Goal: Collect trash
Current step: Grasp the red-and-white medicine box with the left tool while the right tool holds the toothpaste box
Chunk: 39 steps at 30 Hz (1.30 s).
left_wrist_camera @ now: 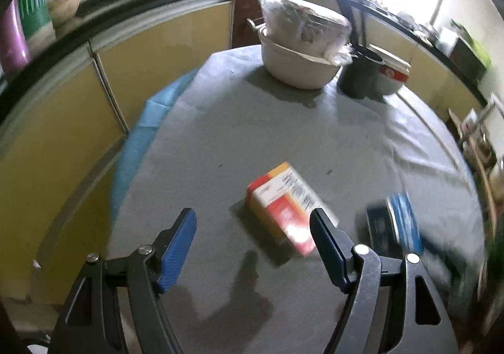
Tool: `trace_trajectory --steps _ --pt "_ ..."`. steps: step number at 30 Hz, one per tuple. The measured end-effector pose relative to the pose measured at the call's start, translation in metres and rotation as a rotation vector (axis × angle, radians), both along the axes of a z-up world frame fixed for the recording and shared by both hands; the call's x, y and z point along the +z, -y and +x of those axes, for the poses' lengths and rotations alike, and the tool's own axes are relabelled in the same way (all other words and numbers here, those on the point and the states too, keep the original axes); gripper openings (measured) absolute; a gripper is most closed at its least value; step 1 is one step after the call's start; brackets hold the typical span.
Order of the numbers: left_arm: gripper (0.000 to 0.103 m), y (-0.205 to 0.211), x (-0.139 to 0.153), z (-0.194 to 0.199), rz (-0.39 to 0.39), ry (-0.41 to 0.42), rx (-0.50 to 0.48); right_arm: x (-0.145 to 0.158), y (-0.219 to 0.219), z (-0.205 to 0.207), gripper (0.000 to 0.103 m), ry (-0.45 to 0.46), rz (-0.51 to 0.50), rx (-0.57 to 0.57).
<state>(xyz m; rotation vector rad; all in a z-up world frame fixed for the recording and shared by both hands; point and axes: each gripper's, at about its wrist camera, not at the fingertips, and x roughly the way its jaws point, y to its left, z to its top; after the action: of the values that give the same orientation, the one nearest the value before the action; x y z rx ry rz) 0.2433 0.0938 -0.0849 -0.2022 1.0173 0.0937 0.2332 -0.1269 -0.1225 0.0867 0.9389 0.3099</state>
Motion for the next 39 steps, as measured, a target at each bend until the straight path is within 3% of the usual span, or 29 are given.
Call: trace_trajectory --steps 8,14,22,25,33,39 --pt "0.075 0.020 -0.011 0.033 0.062 -0.076 0.101 0.013 0.034 -0.065 0.059 0.029 0.096 -0.047" --pt "0.075 0.027 -0.029 0.043 0.085 -0.150 0.124 0.023 0.043 -0.093 0.059 0.061 0.146 -0.051" --pt "0.075 0.028 -0.033 0.036 0.088 -0.131 0.093 0.026 0.045 -0.118 0.059 0.092 0.149 -0.048" --pt "0.075 0.023 -0.033 0.031 0.032 -0.159 0.099 0.025 0.048 -0.120 0.059 0.090 0.159 -0.054" --pt "0.079 0.010 -0.036 0.029 -0.021 -0.200 0.144 0.020 0.055 -0.126 0.059 0.075 0.181 -0.075" --pt "0.079 0.006 -0.030 0.031 -0.117 -0.209 0.169 0.022 0.056 -0.130 0.059 0.085 0.197 -0.076"
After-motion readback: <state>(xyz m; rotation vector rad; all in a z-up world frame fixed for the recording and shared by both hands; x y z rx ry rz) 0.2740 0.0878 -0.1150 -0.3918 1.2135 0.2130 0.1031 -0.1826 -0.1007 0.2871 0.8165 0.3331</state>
